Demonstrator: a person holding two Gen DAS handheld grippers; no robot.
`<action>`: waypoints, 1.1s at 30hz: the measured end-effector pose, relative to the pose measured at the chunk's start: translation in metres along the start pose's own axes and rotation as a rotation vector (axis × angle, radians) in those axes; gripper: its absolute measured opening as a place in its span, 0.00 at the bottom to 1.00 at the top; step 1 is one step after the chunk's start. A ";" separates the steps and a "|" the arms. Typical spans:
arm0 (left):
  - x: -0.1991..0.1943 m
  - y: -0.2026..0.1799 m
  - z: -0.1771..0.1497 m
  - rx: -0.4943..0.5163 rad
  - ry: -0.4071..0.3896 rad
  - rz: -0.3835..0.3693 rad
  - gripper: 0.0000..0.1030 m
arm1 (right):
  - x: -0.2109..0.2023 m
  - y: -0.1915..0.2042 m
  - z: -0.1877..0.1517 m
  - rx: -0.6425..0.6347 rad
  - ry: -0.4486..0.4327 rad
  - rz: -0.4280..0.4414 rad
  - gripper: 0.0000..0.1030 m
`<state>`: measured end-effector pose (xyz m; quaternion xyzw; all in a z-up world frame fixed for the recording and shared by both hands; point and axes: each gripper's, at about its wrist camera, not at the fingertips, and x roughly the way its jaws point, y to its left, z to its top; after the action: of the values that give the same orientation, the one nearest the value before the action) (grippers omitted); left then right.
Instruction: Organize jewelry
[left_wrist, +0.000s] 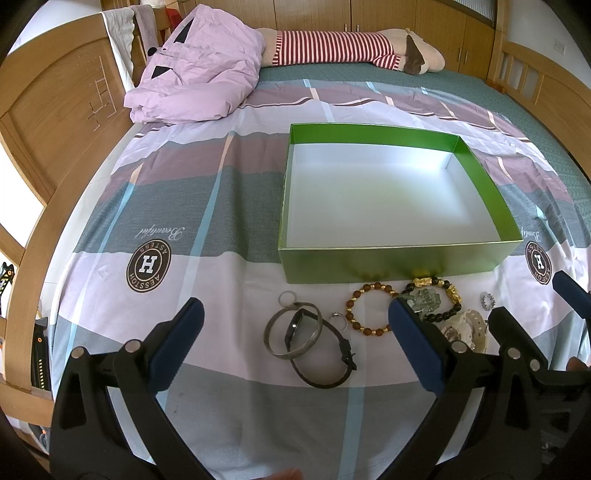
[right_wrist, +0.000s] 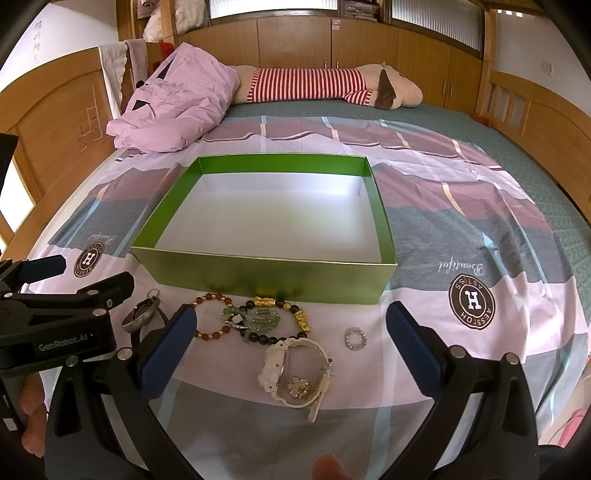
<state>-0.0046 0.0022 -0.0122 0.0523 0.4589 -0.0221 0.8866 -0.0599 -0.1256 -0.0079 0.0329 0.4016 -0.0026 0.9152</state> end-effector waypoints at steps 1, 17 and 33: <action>0.000 0.000 0.001 -0.001 0.000 0.000 0.98 | 0.000 0.000 0.000 0.000 0.000 0.002 0.99; 0.043 0.028 0.000 -0.072 0.228 -0.088 0.60 | 0.047 -0.070 0.009 0.124 0.309 0.112 0.46; 0.083 0.042 -0.017 -0.135 0.398 -0.117 0.47 | 0.068 -0.007 -0.023 -0.090 0.443 0.161 0.70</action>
<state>0.0327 0.0468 -0.0866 -0.0305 0.6276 -0.0320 0.7773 -0.0306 -0.1295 -0.0735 0.0237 0.5883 0.0957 0.8026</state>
